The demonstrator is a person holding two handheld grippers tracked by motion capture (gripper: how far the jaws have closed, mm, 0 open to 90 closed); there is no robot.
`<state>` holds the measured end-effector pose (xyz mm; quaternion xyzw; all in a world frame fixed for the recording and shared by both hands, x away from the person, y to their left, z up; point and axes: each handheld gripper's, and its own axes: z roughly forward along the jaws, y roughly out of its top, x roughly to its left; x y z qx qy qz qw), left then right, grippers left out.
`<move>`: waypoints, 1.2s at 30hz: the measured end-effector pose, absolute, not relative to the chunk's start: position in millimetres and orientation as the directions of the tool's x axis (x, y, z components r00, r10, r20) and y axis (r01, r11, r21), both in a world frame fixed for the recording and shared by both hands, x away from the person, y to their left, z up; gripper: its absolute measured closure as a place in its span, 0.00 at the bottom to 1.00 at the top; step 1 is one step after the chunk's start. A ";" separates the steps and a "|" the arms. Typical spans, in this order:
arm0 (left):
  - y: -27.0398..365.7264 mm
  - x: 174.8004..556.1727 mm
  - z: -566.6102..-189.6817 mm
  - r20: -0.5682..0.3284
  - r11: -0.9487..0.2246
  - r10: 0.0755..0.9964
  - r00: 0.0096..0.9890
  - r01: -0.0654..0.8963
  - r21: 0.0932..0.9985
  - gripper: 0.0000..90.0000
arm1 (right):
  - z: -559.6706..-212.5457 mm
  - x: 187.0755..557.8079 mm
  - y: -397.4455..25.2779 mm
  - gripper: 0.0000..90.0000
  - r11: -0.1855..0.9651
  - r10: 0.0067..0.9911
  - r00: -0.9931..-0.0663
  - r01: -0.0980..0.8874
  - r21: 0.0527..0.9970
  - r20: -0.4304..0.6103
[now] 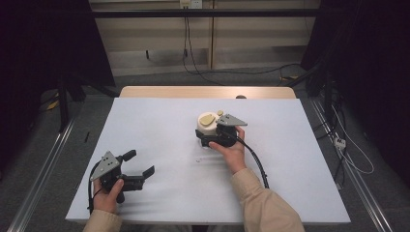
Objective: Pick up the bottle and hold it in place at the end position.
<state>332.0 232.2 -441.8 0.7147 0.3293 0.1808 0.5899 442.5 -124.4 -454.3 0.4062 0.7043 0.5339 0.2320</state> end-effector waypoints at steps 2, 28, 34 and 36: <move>232.0 331.9 -441.9 -0.128 -0.089 0.684 0.718 0.257 0.962 0.04 | -454.1 442.6 -124.5 0.07 0.103 0.820 -0.563 0.324 0.940 0.104; 230.8 332.8 -442.8 -0.125 -0.096 0.685 0.718 0.259 0.961 0.04 | -453.2 441.5 -124.4 0.07 0.118 0.819 -0.565 0.332 0.936 0.097; 229.8 334.7 -442.8 -0.133 -0.089 0.687 0.715 0.264 0.960 0.04 | -452.9 441.5 -124.4 0.07 0.118 0.820 -0.564 0.336 0.934 0.099; 228.9 335.5 -442.7 -0.132 -0.092 0.683 0.718 0.264 0.960 0.04 | -452.8 441.5 -124.3 0.07 0.119 0.820 -0.564 0.337 0.934 0.099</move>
